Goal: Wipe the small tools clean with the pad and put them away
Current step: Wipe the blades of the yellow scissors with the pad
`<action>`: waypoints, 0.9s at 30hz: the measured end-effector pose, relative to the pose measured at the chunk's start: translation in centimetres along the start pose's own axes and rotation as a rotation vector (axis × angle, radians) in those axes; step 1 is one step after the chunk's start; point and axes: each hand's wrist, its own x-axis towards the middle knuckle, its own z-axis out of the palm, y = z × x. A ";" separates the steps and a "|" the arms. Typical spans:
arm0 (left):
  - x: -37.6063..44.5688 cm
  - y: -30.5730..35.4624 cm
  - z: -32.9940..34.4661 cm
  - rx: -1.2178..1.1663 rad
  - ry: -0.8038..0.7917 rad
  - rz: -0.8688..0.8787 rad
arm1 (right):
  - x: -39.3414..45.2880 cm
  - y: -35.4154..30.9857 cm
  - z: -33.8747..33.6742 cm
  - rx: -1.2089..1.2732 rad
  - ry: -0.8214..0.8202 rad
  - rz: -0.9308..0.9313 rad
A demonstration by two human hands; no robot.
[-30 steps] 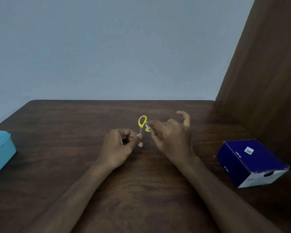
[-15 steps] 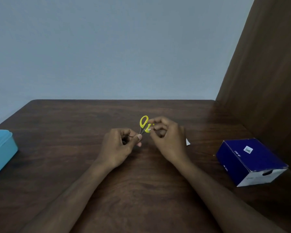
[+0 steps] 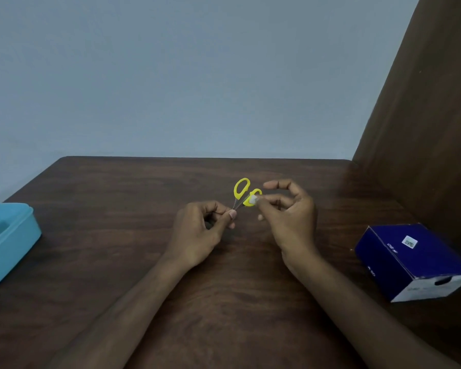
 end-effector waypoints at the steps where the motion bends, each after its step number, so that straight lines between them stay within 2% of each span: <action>1: 0.1 -0.2 0.0 0.003 0.013 -0.019 | 0.1 -0.1 0.0 0.104 0.022 0.057; 4: 0.2 -0.4 0.0 -0.009 0.023 -0.053 | 0.7 -0.4 -0.2 0.321 -0.004 0.216; 9: 0.0 -0.2 0.1 -0.013 0.016 -0.039 | 0.8 0.0 -0.7 0.353 -0.107 0.333; 18: -0.1 -0.2 0.2 -0.019 0.036 -0.018 | 1.1 1.0 -1.1 0.073 -0.168 0.093; 27: -0.3 -0.3 0.0 0.017 -0.017 0.068 | 1.5 2.0 -1.1 0.046 -0.146 0.082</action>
